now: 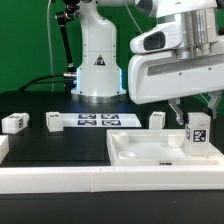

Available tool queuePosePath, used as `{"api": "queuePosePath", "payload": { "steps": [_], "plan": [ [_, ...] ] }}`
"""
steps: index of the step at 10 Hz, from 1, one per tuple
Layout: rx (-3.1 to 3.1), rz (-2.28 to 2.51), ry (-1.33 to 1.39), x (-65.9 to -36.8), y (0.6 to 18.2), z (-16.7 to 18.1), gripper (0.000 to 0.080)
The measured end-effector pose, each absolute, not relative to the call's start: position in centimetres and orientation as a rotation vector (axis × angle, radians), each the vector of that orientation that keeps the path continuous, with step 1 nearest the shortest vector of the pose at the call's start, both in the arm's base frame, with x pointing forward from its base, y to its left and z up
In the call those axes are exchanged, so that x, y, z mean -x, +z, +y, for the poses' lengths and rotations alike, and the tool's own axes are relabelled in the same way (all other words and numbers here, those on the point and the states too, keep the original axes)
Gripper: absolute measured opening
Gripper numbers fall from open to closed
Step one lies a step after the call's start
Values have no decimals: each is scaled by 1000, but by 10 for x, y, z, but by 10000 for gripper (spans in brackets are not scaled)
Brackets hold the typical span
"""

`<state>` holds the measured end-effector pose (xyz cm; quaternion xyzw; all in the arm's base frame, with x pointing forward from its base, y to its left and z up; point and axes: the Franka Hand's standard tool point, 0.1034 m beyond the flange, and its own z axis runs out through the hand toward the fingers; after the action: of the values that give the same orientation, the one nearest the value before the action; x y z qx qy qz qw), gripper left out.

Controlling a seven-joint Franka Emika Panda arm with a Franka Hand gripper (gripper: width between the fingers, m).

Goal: Assemble square table

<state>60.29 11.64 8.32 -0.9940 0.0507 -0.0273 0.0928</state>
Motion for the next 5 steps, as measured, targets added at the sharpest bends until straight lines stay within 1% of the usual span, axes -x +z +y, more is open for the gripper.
{"api": "queuePosePath", "payload": {
  "steps": [5],
  "plan": [
    [2817,779,-20,-604,83,117,297]
  ]
}}
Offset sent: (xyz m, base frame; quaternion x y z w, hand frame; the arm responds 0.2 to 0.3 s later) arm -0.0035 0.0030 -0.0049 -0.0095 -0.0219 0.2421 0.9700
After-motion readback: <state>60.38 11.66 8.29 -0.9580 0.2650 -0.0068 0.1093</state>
